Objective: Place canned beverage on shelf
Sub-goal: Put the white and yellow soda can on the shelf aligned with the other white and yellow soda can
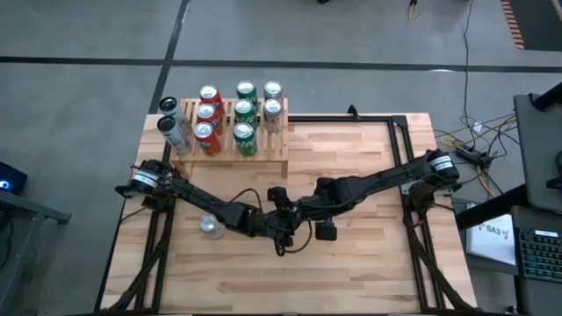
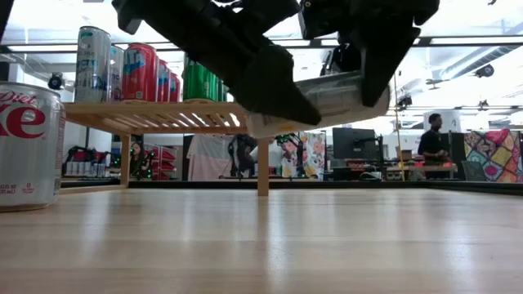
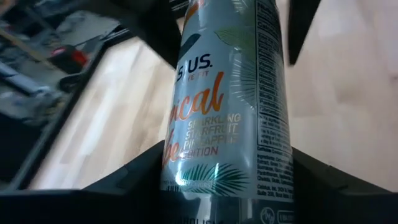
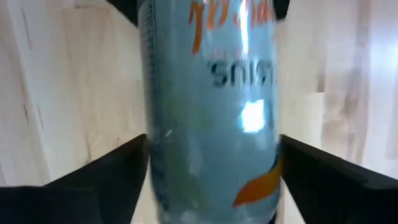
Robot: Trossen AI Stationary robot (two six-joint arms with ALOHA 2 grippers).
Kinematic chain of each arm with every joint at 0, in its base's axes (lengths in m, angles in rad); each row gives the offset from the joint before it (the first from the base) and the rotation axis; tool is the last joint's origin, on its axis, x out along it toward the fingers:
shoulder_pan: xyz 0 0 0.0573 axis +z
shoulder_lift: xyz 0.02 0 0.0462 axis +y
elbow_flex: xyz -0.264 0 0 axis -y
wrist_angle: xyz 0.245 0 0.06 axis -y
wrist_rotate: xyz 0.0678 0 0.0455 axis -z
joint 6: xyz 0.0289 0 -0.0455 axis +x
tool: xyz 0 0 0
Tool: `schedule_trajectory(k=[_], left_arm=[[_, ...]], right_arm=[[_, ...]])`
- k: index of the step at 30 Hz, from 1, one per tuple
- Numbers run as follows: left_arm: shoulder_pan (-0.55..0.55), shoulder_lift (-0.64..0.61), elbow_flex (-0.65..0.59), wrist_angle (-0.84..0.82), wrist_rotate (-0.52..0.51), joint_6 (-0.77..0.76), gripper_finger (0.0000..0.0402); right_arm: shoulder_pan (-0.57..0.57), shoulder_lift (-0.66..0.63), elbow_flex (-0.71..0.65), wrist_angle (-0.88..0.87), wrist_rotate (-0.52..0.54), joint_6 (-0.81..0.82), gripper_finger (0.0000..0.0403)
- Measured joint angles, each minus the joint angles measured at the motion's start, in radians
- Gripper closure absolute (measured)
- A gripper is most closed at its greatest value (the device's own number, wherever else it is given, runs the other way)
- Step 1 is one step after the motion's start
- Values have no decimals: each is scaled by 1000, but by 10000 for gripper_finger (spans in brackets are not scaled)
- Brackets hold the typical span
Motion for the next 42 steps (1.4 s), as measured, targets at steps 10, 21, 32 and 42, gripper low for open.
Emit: schedule_trajectory(k=[10, 21, 32, 42], left_arm=[[-66, -137, -62, -64, -141, -7, 168], [-191, -433, -152, -58, -316, 56, 168], [-323, -638, -289, 294, -307, 249, 168], [-350, -660, -563, 938, -185, 409, 168]], right_arm=[[1, -171, 0, 10, 43, 24, 44], [3, -437, -82, 504, 129, -219, 42], [6, -419, -434, 1381, 127, -490, 42], [12, -175, -375, 1678, 68, -509, 42]])
